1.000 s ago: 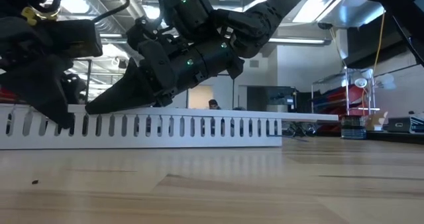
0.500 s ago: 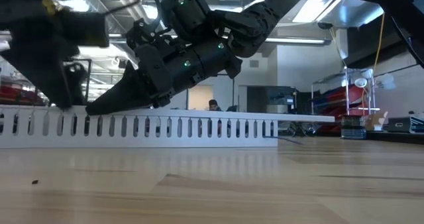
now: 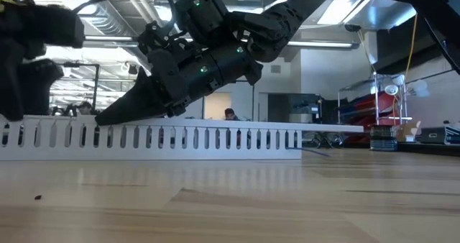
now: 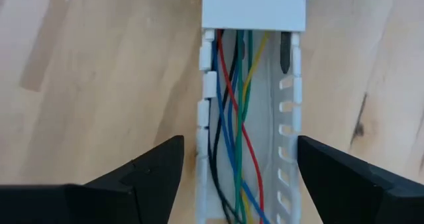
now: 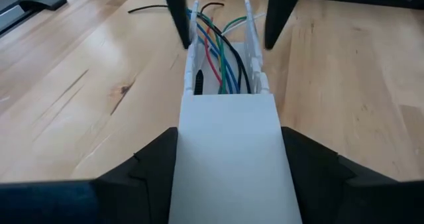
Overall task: Ziptie cables
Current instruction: Close the white cable duct
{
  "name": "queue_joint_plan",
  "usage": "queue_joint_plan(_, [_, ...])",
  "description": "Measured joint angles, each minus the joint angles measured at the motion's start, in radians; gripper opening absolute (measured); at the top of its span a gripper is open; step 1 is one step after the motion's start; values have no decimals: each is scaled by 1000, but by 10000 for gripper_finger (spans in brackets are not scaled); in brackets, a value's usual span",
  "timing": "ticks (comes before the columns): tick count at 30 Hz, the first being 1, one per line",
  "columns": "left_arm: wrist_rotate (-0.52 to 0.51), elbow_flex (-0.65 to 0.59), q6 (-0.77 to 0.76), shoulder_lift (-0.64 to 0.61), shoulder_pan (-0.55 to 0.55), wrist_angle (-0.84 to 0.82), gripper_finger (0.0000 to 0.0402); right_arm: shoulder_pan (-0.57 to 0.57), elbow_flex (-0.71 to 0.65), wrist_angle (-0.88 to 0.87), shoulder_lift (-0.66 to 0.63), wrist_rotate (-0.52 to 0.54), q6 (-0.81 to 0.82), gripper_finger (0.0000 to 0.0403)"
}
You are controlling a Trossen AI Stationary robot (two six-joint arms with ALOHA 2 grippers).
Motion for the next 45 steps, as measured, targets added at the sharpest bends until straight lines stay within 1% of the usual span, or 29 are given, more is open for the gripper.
queue_joint_plan(6, [-9,-106,2,0,-1,225,280,0,-2,-6,-1,-9,-10,223])
queue_joint_plan(8, [-12,-133,3,1,11,274,271,-2,-2,-5,-1,-9,-12,223])
queue_joint_plan(10, [-12,-158,6,2,22,317,247,-4,-2,-4,-1,-15,-11,223])
queue_joint_plan(12, [-12,-174,19,2,32,347,215,-4,-2,-6,-1,-15,-10,223])
queue_joint_plan(14, [-10,-175,46,2,43,365,184,-3,-4,3,-1,-17,13,223])
queue_joint_plan(16, [-7,-176,75,5,53,403,161,-2,-6,30,0,-28,48,223])
queue_joint_plan(19, [-6,-176,130,31,77,469,142,2,-8,63,3,-41,68,223])
queue_joint_plan(22, [-4,-175,168,76,102,535,136,6,-8,78,5,-38,88,223])
queue_joint_plan(26, [-1,-175,215,114,130,612,135,7,-8,65,5,-43,90,223])
queue_joint_plan(32, [17,-164,208,118,138,599,137,1,-3,26,0,-43,67,223])
queue_joint_plan(34, [29,-165,211,118,139,598,147,0,-2,20,0,-49,64,223])
queue_joint_plan(37, [52,-161,206,116,151,579,175,-1,-1,16,0,-50,56,223])
queue_joint_plan(41, [165,-108,256,89,181,453,221,-2,2,23,0,-38,47,223])
queue_joint_plan(43, [195,-57,231,71,194,338,238,-3,3,25,1,-27,38,223])
queue_joint_plan(45, [201,13,206,48,191,189,249,-5,4,22,1,-21,31,223])
